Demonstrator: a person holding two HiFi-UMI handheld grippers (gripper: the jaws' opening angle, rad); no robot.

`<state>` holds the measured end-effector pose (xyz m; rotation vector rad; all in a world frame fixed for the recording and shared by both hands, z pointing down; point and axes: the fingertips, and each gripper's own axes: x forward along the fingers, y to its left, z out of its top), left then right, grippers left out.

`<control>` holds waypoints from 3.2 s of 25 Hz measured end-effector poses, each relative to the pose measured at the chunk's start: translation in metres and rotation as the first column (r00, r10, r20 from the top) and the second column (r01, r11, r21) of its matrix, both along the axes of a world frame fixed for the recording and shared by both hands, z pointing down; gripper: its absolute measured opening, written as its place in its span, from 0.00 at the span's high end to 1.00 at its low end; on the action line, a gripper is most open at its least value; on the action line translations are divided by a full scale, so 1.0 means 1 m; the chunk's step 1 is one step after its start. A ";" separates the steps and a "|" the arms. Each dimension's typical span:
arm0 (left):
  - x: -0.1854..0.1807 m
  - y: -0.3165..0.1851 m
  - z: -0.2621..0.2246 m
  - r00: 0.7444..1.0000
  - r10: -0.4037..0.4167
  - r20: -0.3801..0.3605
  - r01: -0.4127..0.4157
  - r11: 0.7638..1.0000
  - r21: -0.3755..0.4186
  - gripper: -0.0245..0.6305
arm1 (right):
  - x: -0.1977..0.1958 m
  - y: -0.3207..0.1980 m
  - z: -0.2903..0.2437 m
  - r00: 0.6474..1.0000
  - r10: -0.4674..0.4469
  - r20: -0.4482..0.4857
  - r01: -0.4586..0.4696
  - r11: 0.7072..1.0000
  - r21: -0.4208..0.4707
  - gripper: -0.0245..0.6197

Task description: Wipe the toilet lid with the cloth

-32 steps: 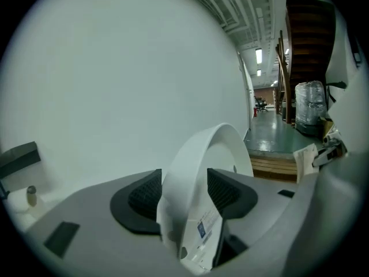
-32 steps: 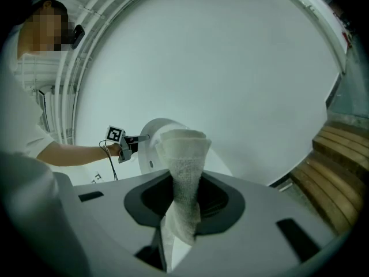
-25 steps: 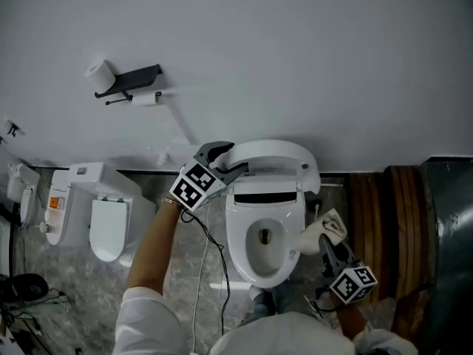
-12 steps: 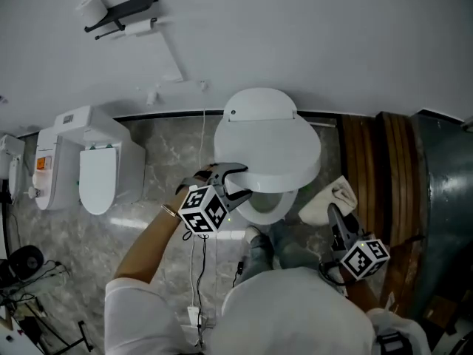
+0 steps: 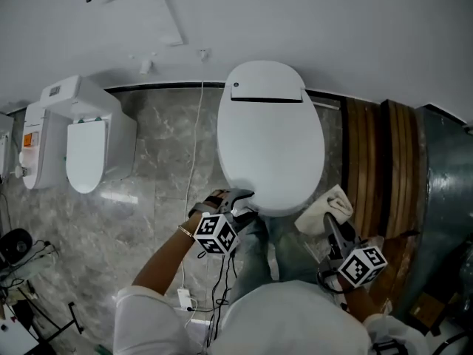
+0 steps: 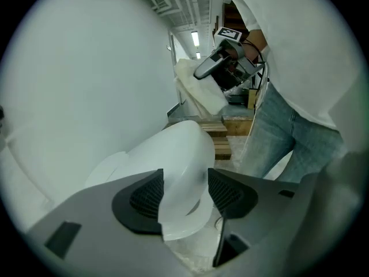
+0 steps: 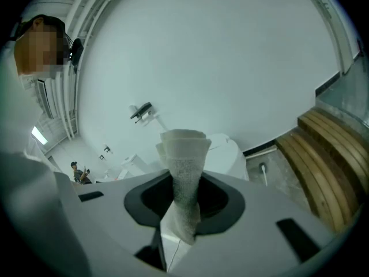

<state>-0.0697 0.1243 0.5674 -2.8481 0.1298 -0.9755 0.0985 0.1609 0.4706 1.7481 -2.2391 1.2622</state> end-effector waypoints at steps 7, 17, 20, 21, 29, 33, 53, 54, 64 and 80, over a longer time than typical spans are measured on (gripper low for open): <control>-0.006 0.038 0.116 0.996 -0.090 -0.004 0.090 0.995 -0.042 0.57 | -0.025 0.004 0.074 0.997 -0.078 0.002 0.078 0.988 -0.135 0.82; -0.002 0.044 0.223 0.970 -0.207 0.129 0.231 0.950 -0.210 0.57 | -0.043 -0.060 0.155 0.992 -0.117 -0.044 0.113 0.990 -0.088 0.82; -0.001 0.043 0.238 0.956 -0.245 0.163 0.279 0.929 -0.242 0.57 | -0.038 -0.076 0.166 0.997 -0.074 -0.034 0.071 0.995 -0.074 0.82; -0.001 0.042 0.242 0.952 -0.251 0.175 0.290 0.924 -0.249 0.57 | -0.036 -0.079 0.169 0.998 -0.062 -0.028 0.060 0.995 -0.075 0.82; -0.001 0.041 0.267 0.933 -0.233 0.275 0.308 0.911 -0.273 0.57 | -0.031 -0.078 0.182 0.999 -0.048 -0.016 0.046 0.992 -0.115 0.82; 0.000 0.043 0.270 0.936 -0.214 0.280 0.291 0.916 -0.275 0.57 | -0.028 -0.081 0.185 0.999 -0.047 -0.015 0.044 0.991 -0.126 0.82; -0.153 -0.257 0.138 0.139 -0.989 0.052 0.946 0.118 -0.302 0.94 | -0.218 -0.329 0.280 0.944 -0.325 0.063 0.329 0.898 -0.293 0.82; -0.156 -0.265 0.135 0.141 -0.990 0.033 0.949 0.125 -0.290 0.94 | -0.228 -0.338 0.284 0.937 -0.338 0.091 0.350 0.891 -0.288 0.82; -0.105 -0.294 0.144 0.167 -0.986 0.029 0.947 0.152 -0.284 0.94 | -0.195 -0.363 0.316 0.928 -0.364 0.077 0.367 0.863 -0.347 0.82; 0.065 -0.286 0.159 0.404 -0.913 0.062 0.861 0.356 -0.364 0.94 | 0.098 -0.328 0.320 0.985 -0.066 -0.158 -0.006 0.907 -0.421 0.82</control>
